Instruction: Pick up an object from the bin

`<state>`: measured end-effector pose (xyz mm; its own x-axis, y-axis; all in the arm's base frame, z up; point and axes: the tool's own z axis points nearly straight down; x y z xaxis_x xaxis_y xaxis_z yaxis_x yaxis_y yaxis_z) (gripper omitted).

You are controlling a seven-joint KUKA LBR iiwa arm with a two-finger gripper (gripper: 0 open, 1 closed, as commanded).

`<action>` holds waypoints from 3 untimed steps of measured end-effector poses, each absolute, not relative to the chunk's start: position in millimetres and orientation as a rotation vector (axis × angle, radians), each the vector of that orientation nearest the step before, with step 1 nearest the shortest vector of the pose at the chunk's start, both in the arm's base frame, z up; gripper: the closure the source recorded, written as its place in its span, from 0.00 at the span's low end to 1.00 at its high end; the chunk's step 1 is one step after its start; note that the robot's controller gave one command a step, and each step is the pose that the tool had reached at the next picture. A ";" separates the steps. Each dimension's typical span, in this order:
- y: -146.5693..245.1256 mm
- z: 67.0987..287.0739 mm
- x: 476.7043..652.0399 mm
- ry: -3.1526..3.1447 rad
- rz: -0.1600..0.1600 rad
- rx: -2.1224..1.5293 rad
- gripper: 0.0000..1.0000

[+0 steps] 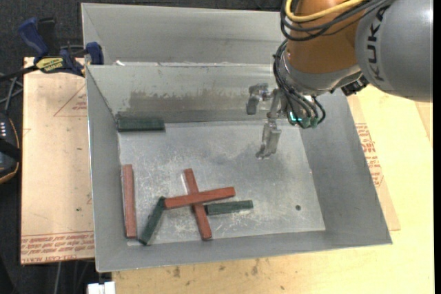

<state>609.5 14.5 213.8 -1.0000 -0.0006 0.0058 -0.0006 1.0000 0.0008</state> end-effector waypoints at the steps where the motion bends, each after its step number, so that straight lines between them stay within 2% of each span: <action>1: 14.4 217.9 611.1 -3.143 -0.001 0.000 0.00; 2: 52.2 175.4 598.6 -3.144 0.000 0.136 0.00; 3: 46.9 114.8 573.8 -3.145 -0.004 0.024 0.00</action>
Offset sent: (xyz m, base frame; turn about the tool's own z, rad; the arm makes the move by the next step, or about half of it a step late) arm -0.0288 0.0865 -0.0941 -0.1995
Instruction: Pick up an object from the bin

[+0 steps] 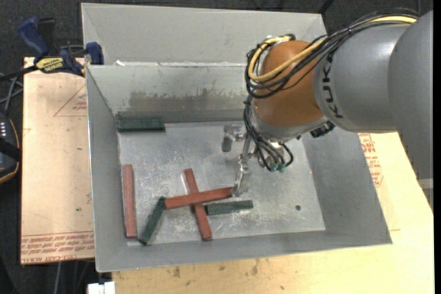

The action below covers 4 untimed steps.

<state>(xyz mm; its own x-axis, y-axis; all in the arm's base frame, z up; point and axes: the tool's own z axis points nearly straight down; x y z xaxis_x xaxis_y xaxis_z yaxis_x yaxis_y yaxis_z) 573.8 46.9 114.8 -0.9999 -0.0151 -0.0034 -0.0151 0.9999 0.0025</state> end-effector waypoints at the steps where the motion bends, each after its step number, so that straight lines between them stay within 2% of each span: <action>1: 55.6 101.1 539.8 3.152 -0.001 -0.020 0.00; 2: 62.2 73.2 542.4 3.139 0.003 0.079 1.00; 3: 62.2 73.2 542.4 3.139 0.003 0.079 1.00; 4: 49.7 89.6 549.3 3.145 0.003 -0.044 1.00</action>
Offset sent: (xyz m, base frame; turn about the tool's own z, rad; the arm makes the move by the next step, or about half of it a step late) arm -0.0333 0.0143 -0.0448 0.0665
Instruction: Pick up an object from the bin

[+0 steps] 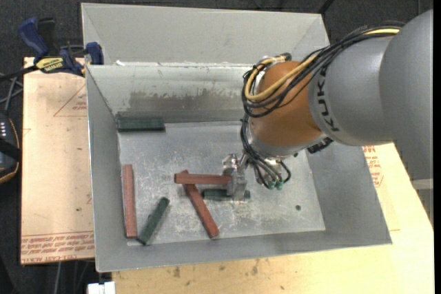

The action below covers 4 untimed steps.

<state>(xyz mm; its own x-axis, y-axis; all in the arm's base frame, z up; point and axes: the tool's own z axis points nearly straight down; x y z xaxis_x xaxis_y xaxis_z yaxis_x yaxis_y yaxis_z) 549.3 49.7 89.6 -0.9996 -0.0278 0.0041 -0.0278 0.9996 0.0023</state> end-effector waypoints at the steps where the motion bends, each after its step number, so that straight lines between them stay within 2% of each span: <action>1: 35.6 146.9 536.0 -3.133 0.000 0.160 1.00; 2: 46.5 133.6 524.5 -3.147 -0.001 0.233 1.00; 3: 65.0 140.3 566.6 -3.126 -0.001 0.219 1.00; 4: 86.9 160.5 567.4 -3.143 -0.002 0.172 1.00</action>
Offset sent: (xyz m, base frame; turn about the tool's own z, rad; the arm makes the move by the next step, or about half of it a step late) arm -0.0441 0.0110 -0.0196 -0.1625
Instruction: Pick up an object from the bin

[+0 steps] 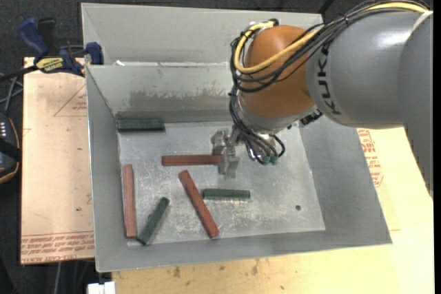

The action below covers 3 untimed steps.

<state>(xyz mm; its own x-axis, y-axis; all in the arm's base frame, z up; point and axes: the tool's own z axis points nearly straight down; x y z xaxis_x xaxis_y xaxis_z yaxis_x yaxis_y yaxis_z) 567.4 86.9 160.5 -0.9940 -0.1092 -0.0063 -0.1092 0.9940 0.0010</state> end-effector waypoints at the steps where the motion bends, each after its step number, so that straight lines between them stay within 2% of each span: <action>1: 74.2 151.2 550.1 3.133 0.002 -0.229 1.00; 2: 66.5 156.2 560.4 3.130 0.001 -0.236 1.00; 3: 84.2 147.8 556.6 3.132 0.001 -0.231 1.00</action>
Offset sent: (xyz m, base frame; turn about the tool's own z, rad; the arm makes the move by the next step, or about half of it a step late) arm -0.0024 -0.0223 -0.0010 -0.0437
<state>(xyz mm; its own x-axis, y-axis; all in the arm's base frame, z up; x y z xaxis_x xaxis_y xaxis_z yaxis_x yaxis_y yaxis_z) 556.6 84.2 147.8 -0.9891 -0.1470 -0.0014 -0.1470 0.9891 0.0006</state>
